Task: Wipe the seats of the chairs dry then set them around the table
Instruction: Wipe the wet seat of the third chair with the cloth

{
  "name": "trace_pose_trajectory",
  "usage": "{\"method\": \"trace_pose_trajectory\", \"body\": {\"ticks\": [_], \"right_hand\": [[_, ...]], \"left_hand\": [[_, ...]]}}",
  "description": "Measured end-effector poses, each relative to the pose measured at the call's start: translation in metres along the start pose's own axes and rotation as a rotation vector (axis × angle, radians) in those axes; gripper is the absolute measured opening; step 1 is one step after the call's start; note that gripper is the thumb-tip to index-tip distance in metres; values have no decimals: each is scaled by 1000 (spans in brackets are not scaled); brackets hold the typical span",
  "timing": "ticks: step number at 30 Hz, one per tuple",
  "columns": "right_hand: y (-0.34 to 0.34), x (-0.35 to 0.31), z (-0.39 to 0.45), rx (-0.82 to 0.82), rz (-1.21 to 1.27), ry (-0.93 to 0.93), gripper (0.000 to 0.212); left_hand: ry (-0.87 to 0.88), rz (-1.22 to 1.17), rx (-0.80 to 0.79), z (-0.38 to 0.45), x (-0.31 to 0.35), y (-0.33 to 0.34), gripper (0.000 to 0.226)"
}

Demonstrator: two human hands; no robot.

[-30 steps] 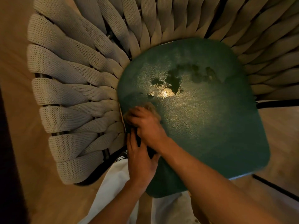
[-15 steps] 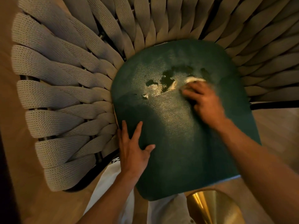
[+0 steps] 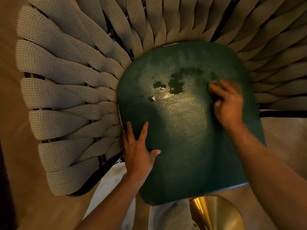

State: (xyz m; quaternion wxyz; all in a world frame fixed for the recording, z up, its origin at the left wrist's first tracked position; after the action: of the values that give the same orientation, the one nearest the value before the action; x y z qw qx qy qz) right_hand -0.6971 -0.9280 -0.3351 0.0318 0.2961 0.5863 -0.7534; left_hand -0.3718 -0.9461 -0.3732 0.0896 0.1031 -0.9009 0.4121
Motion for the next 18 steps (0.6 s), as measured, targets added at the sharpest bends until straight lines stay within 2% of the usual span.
{"method": "trace_pose_trajectory", "body": {"ticks": [5,11,15,18], "right_hand": [[61,-116,-2,-100,150,-245,44],[134,-232,-6,-401,214,-556,47],[155,-247,-12,-551,101,-668,46],[135,-218,-5,-479,42,-675,46]], "left_hand": [[11,5,-6,-2,-1,-1,101],[23,16,-25,-2,-4,3,91],[2,0,-40,0,-2,3,89],[-62,-13,-43,5,4,-6,90]]}}
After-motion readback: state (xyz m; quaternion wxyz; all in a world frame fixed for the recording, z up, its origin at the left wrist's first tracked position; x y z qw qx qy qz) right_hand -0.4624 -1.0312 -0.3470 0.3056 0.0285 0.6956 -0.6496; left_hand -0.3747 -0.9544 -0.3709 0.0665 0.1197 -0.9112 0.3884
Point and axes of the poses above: each hand's wrist, its own z-axis towards the middle knuckle, its own y-axis out of the palm, x = y × z, the point moved 10 cm from there along z, towards the middle knuckle, and after that the axes turned 10 degrees about -y, right-handed, at the moved point
